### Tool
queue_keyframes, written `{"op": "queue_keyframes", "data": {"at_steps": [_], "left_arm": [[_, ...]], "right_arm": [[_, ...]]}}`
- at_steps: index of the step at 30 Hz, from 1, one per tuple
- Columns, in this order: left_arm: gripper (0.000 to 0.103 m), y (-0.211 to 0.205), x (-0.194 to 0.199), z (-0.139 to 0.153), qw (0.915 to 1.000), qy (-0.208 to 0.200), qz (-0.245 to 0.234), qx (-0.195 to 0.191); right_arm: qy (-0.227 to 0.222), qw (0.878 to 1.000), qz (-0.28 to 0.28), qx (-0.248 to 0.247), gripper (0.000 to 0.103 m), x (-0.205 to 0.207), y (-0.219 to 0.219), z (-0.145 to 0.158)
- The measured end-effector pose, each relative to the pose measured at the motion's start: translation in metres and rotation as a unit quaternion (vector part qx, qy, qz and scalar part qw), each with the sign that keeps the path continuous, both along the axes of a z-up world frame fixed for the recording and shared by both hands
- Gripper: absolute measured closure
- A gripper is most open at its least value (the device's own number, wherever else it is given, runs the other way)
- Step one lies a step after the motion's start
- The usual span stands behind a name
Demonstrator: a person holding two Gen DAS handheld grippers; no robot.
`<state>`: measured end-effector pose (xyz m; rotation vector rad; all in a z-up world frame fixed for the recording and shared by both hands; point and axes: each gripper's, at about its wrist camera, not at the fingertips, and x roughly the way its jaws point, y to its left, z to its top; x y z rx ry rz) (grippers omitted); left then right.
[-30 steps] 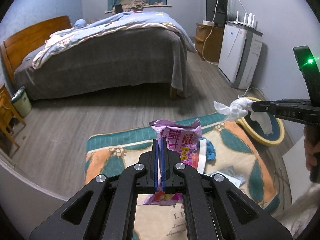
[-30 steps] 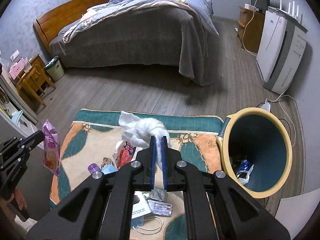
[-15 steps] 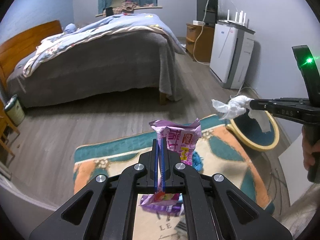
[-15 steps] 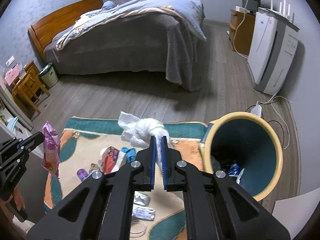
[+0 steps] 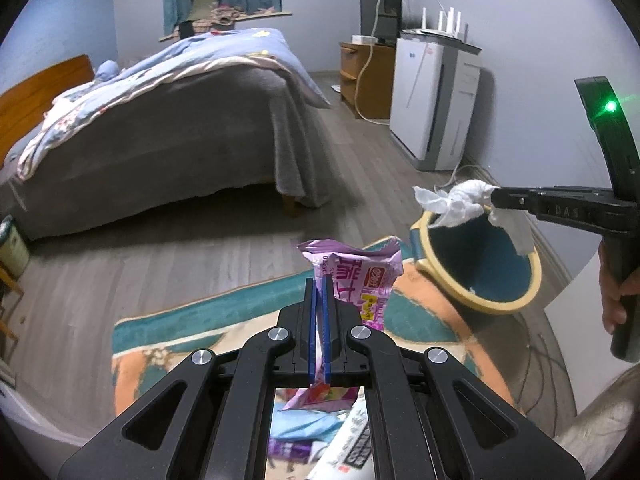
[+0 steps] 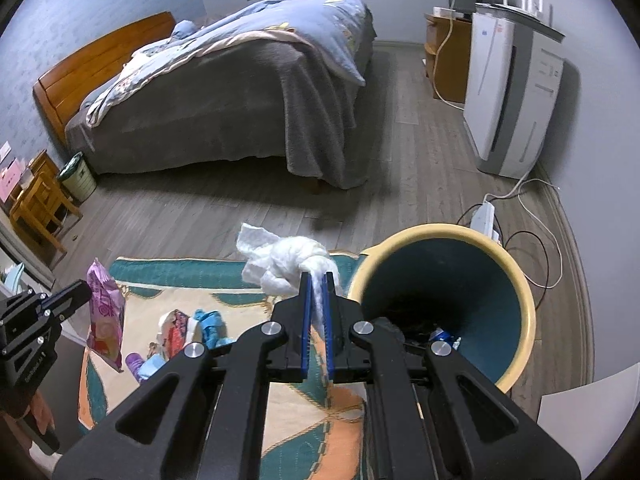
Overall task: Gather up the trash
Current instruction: 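Carry the pink wrapper and tissue over the wastebasket with both tools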
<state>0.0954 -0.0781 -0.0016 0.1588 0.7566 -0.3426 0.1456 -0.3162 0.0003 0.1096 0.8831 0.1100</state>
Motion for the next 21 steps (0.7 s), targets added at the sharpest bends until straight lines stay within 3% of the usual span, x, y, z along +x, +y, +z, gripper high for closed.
{"op": "queue_keyframes", "data": {"at_steps": [21], "left_arm": [[0.1,-0.092,0.008,-0.016,0.9972,-0.003,-0.069,0.028]], "right_arm": [[0.015,0.996,-0.088,0.025,0.098,0.008,-0.091,-0.016]]}}
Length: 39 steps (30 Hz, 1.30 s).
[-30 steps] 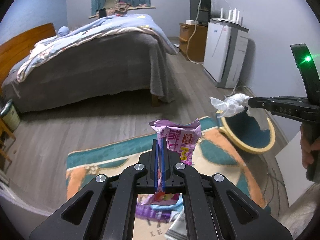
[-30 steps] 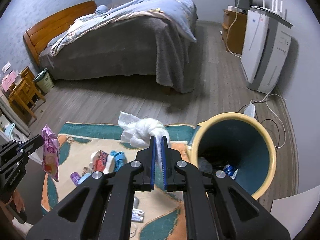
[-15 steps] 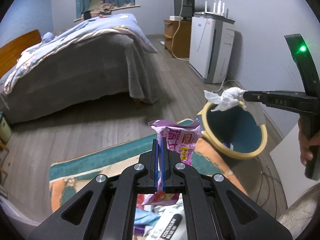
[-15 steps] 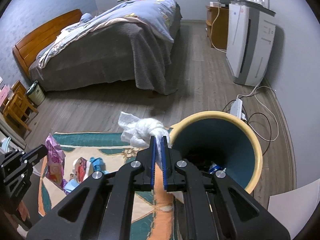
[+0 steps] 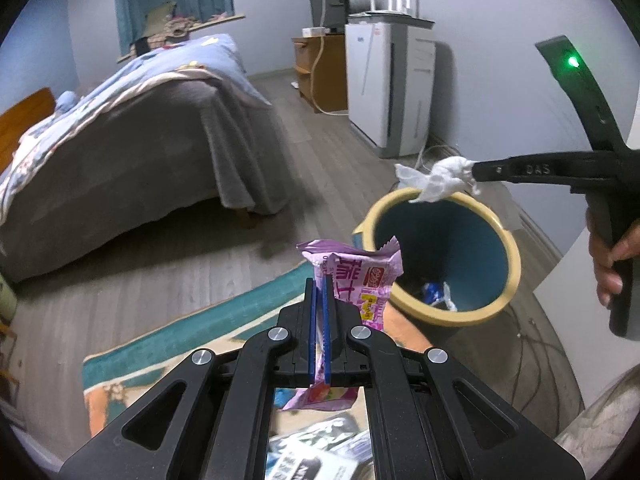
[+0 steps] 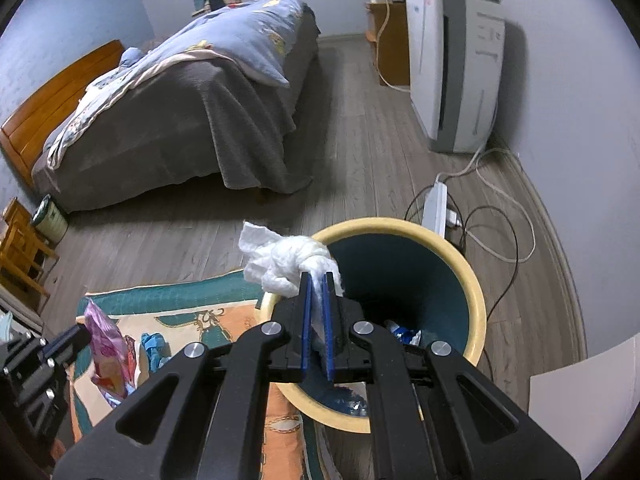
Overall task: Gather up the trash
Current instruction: 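Carry the pink wrapper and tissue over the wastebasket with both tools, then open both tools to drop the wrapper and tissue into the wastebasket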
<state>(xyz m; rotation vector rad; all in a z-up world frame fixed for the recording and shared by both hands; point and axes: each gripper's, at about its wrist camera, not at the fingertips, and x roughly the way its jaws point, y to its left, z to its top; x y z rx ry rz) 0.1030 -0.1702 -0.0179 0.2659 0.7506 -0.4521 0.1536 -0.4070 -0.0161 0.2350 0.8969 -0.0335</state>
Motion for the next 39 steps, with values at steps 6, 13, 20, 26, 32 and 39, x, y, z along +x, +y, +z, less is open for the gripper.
{"op": "queue_keyframes", "data": {"at_steps": [6,13,20,26,32,39], "left_arm": [[0.1,-0.028,0.001,-0.007,0.9997,0.005,-0.024,0.001],[0.1,-0.053,0.01,-0.014,0.9989,0.017,-0.044,0.0],[0.1,-0.075,0.018,-0.022,0.9977,0.02,-0.064,0.008],[0.1,-0.096,0.024,-0.031,0.9959,0.026,-0.085,0.015],[0.1,-0.12,0.038,-0.042,0.9942,0.041,-0.099,0.008],[0.1,-0.137,0.063,-0.06,0.9941,0.06,-0.091,-0.006]], "right_arm": [[0.005,1.0,-0.014,-0.004,0.098,0.002,-0.011,-0.004],[0.012,0.999,-0.034,-0.017,0.098,0.007,-0.031,-0.011],[0.034,0.998,-0.06,-0.01,0.098,0.011,-0.053,-0.029],[0.051,0.995,-0.087,-0.002,0.098,0.013,-0.074,-0.044],[0.075,0.99,-0.119,0.019,0.098,0.011,-0.09,-0.059],[0.084,0.988,-0.124,0.033,0.098,0.014,-0.093,-0.069]]}}
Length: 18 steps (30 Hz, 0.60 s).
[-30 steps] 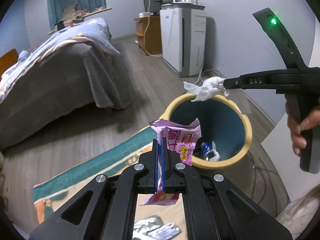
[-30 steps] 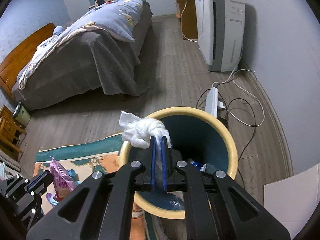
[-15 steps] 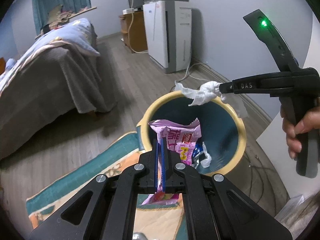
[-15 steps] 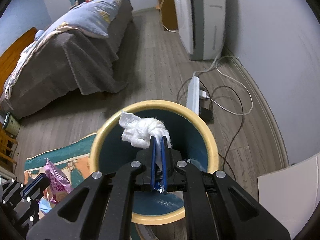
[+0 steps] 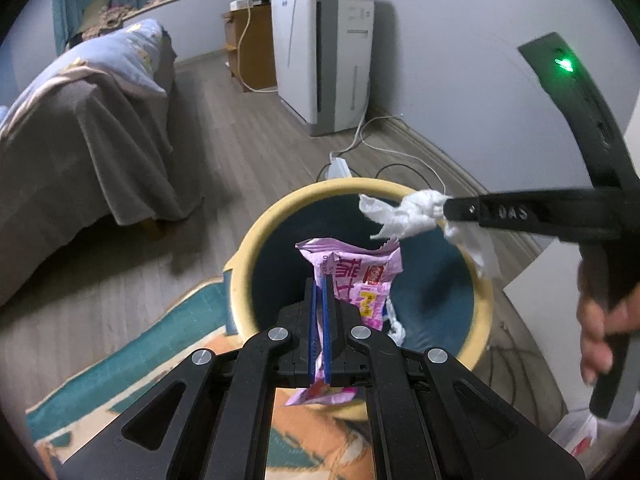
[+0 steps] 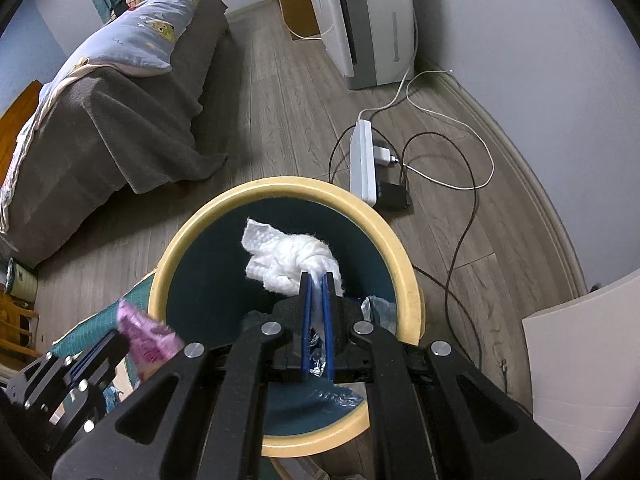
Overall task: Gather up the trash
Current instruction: 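Open both tools to drop the wrapper and tissue into the wastebasket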
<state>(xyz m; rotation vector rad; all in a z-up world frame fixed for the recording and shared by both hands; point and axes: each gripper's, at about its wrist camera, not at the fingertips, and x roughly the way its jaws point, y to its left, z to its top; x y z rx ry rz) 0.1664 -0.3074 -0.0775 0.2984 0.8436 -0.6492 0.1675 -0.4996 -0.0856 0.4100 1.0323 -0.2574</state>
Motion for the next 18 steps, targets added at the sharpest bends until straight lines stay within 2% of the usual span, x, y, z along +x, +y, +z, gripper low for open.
{"op": "queue_keyframes", "data": {"at_steps": [5,8,10,13,14,15,16,17,18], "left_arm": [[0.099,-0.002,0.006,-0.003,1.0,-0.004,0.002,0.002],[0.093,0.003,0.007,-0.001,0.9999,-0.005,0.012,-0.003],[0.092,0.008,0.008,-0.001,0.9998,-0.003,0.02,-0.005],[0.085,0.02,0.007,0.003,0.9994,-0.004,0.033,-0.009],[0.074,0.025,0.006,0.005,0.9992,-0.006,0.037,-0.009],[0.059,0.031,0.003,0.008,0.9989,-0.011,0.045,-0.011],[0.049,0.038,0.001,0.013,0.9984,-0.016,0.053,-0.013],[0.03,0.044,0.0,0.016,0.9978,-0.022,0.061,-0.015],[0.019,0.053,-0.004,0.023,0.9968,-0.03,0.071,-0.02]], "right_arm": [[0.004,1.0,-0.003,0.003,0.096,0.002,0.002,-0.002],[0.005,1.0,-0.009,0.004,0.092,0.003,0.001,-0.003],[0.004,1.0,-0.01,0.008,0.08,0.004,0.001,-0.002],[-0.001,1.0,-0.006,0.004,0.074,0.004,0.004,0.003],[-0.004,1.0,-0.005,0.003,0.071,0.003,0.005,0.006],[-0.007,1.0,-0.004,0.002,0.061,0.003,0.006,0.008],[-0.011,1.0,-0.004,0.0,0.043,0.002,0.008,0.013],[-0.016,1.0,-0.004,-0.002,0.034,0.0,0.009,0.016],[-0.022,1.0,-0.005,-0.005,0.021,-0.001,0.01,0.021]]}}
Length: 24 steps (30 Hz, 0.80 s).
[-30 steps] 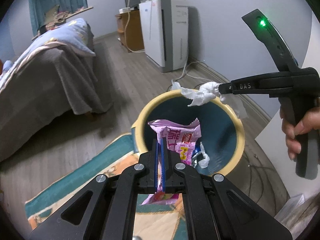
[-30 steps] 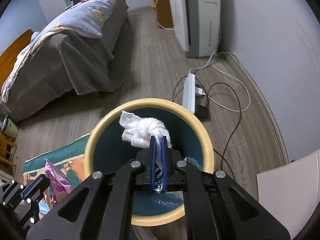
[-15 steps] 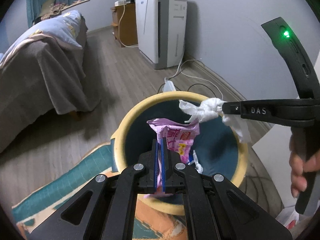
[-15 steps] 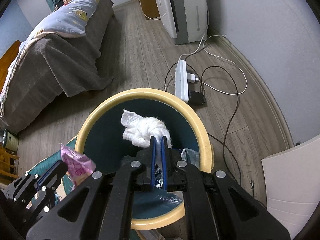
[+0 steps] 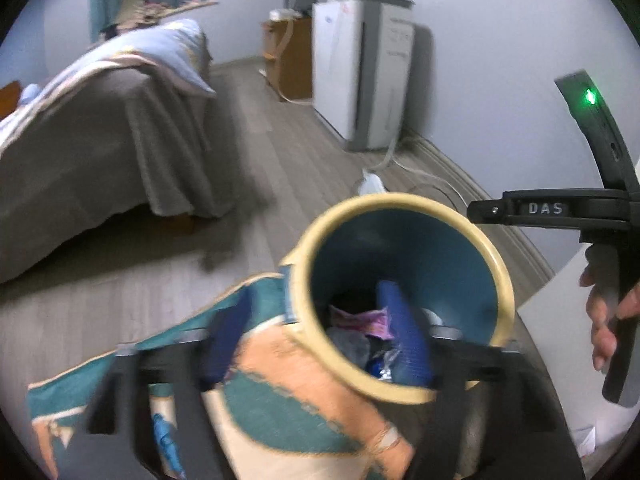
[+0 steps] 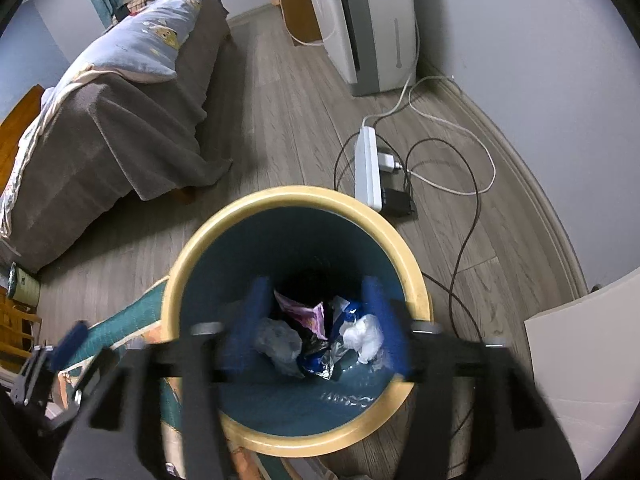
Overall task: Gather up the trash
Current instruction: 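Open both tools to drop the wrapper and tissue into the wastebasket, then move both tools back to the rug and grasp the COLTALIN box with the left tool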
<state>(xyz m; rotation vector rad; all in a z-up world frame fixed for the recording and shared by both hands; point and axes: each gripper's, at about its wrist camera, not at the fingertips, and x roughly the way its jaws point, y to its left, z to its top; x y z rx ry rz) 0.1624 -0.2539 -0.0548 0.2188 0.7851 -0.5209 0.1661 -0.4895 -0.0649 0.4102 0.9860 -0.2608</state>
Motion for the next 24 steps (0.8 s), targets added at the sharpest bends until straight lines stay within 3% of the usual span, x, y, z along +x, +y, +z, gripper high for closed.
{"op": "queue_keyframes", "data": {"at_steps": [1,3,8,12,16,24], "left_arm": [[0.017,0.007,-0.003,0.004,1.0,-0.005,0.007,-0.002],[0.011,0.024,-0.009,0.014,0.9996,-0.013,0.026,0.0],[0.01,0.078,-0.038,0.043,0.9969,-0.038,0.068,0.01],[0.008,0.118,-0.064,0.054,0.9949,-0.047,0.087,0.021],[0.008,0.16,-0.09,0.051,0.9927,-0.036,0.111,0.03],[0.008,0.217,-0.122,0.03,0.9883,-0.025,0.143,0.045]], "right_arm": [[-0.007,1.0,-0.001,-0.002,0.013,-0.001,0.002,0.005],[-0.019,1.0,-0.003,-0.007,0.006,-0.004,0.007,0.015],[-0.032,0.998,0.023,-0.043,0.006,-0.01,0.04,0.035],[-0.04,0.997,0.058,-0.045,0.006,-0.019,0.078,0.043],[-0.029,0.995,0.094,-0.018,0.006,-0.025,0.12,0.042],[0.001,0.988,0.149,-0.048,0.006,-0.041,0.197,0.028]]}}
